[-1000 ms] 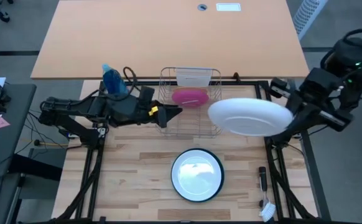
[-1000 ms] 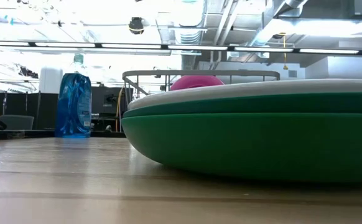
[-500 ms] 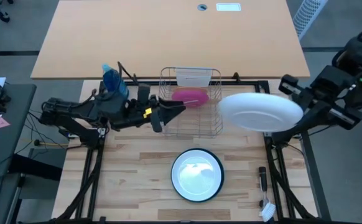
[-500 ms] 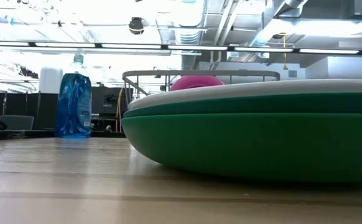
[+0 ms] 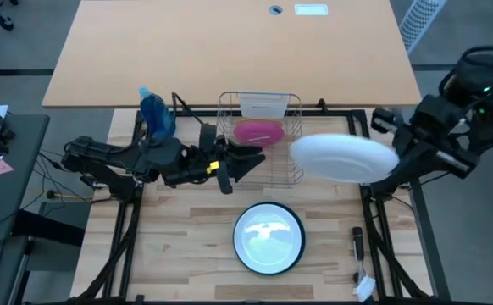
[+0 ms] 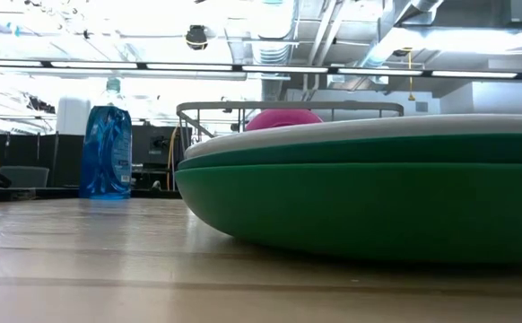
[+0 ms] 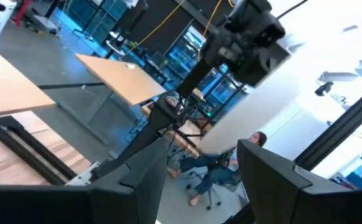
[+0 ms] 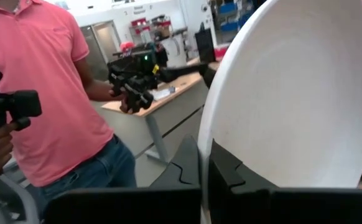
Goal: Sort dishes
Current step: Put the white plate in the dish rack
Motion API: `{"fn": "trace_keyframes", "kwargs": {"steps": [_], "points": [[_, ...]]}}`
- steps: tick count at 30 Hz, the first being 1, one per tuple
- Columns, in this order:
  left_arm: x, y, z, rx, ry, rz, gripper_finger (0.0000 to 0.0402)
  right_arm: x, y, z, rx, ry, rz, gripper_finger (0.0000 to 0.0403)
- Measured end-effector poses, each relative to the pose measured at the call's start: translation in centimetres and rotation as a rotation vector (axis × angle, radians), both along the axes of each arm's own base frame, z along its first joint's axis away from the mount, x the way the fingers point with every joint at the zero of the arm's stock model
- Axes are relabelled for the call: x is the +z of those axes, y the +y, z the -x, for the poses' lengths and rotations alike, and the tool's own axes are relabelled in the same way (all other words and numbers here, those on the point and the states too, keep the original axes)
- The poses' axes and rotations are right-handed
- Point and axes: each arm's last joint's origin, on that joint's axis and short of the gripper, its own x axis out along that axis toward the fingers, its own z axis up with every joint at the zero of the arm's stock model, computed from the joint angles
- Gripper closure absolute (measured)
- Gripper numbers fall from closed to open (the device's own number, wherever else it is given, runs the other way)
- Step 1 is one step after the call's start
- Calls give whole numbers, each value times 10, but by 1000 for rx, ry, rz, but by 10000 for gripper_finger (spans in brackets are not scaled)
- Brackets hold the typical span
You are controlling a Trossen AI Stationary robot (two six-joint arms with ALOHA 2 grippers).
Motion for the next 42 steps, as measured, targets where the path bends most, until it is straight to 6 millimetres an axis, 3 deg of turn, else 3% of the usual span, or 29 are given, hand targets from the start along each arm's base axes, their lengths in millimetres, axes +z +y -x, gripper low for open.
{"fn": "trace_keyframes", "kwargs": {"steps": [6,13,23,28,33,42], "points": [[-8,6,-6,21,66,-26,211,-16,1,-15,6,106,-12,400],[-16,13,-8,5,142,-27,211,-27,-3,-16,-30,136,-22,400],[-12,15,-8,-8,100,0,211,-36,-14,7,-132,76,15,401],[5,21,4,6,65,-36,211,-39,-15,9,-149,-1,6,401],[21,37,11,53,32,-94,211,-42,-16,1,-126,-70,-13,401],[25,85,8,-14,15,-73,211,-46,-17,-18,-76,-128,-54,401]]}}
